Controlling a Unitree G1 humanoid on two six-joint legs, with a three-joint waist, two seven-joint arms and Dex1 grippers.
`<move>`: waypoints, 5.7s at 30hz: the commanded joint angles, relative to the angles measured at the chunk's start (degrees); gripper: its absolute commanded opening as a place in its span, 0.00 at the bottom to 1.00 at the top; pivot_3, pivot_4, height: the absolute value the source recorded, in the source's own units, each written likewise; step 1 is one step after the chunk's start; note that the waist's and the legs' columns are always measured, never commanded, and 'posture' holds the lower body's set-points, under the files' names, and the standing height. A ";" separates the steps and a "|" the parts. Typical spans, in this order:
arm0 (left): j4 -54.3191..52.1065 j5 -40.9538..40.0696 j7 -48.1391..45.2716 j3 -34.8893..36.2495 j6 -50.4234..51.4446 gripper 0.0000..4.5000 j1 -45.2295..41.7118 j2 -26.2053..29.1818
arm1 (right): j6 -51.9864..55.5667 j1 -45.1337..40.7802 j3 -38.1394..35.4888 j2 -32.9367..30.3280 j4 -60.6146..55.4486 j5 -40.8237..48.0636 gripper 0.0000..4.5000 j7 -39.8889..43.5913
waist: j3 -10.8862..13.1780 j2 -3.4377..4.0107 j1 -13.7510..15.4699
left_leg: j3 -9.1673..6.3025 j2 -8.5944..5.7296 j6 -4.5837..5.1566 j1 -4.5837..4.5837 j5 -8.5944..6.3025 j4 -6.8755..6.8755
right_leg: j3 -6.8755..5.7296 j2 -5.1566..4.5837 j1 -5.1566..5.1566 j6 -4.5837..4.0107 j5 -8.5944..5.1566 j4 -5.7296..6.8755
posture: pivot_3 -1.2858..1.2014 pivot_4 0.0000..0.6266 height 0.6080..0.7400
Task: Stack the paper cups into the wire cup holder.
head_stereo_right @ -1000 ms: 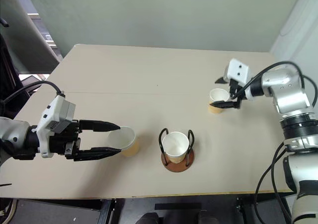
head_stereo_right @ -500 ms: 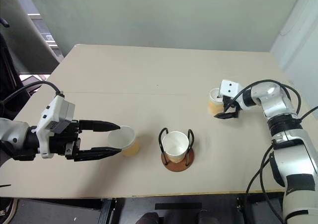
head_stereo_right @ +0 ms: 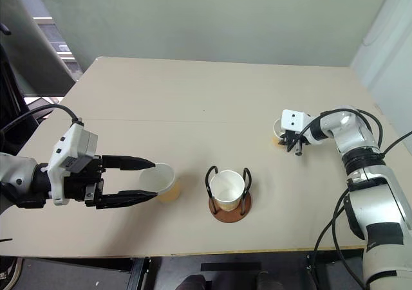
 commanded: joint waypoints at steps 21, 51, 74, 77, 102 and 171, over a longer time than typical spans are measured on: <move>-0.81 -0.11 -1.12 0.39 -0.69 0.80 -0.74 1.21 | 38.47 10.43 -7.10 -7.05 -65.66 38.93 0.01 18.30 | 0.00 -0.02 -0.37 | 0.16 -0.01 -0.33 0.25 0.11 0.16 | -0.03 0.59 0.40 -0.36 -0.21 -0.10 | 0.52 0.24 1.00; -0.85 0.50 -0.94 0.98 -1.53 0.80 0.45 1.56 | 28.63 11.08 -2.16 -6.31 -62.70 31.08 0.74 17.75 | 0.00 -0.02 -0.53 | 0.06 0.11 -0.33 0.19 0.08 0.06 | -0.04 0.90 0.27 -0.42 -0.24 -0.05 | 0.52 0.24 1.00; 8.88 19.07 -5.99 -13.38 -12.29 0.80 -1.52 8.65 | 57.48 34.43 -46.62 -16.91 -69.44 66.73 0.99 -0.82 | 0.00 -0.03 -0.23 | 0.08 0.12 -0.42 0.28 0.06 0.06 | 0.05 1.00 0.31 -0.57 -0.33 0.00 | 0.52 0.24 1.00; 11.05 21.81 -6.32 -17.67 -14.10 0.80 -5.13 7.72 | 57.59 35.85 -47.26 -17.27 -71.13 68.22 0.99 -2.92 | 0.00 -0.04 -0.43 | 0.05 0.12 -0.37 0.31 0.03 0.09 | 0.04 1.01 0.34 -0.61 -0.35 0.01 | 0.52 0.24 1.00; 15.81 24.83 -12.09 -24.28 -17.95 0.01 -14.59 2.12 | 52.95 39.63 -46.40 -20.07 -72.54 68.66 1.00 -7.05 | 0.00 -0.03 -0.55 | 0.00 0.24 -0.31 0.17 -0.12 0.06 | 0.02 0.97 0.18 -0.59 -0.34 -0.01 | 0.52 0.24 1.00; 28.99 18.03 -23.90 -36.86 -25.22 1.00 -43.53 -7.76 | 47.09 52.19 -46.27 -25.10 -73.89 60.44 1.00 -6.62 | -0.06 0.03 -0.62 | -0.03 0.13 0.07 -0.13 -0.25 0.60 | 0.12 1.01 0.51 0.55 0.24 -0.97 | 0.52 0.24 1.00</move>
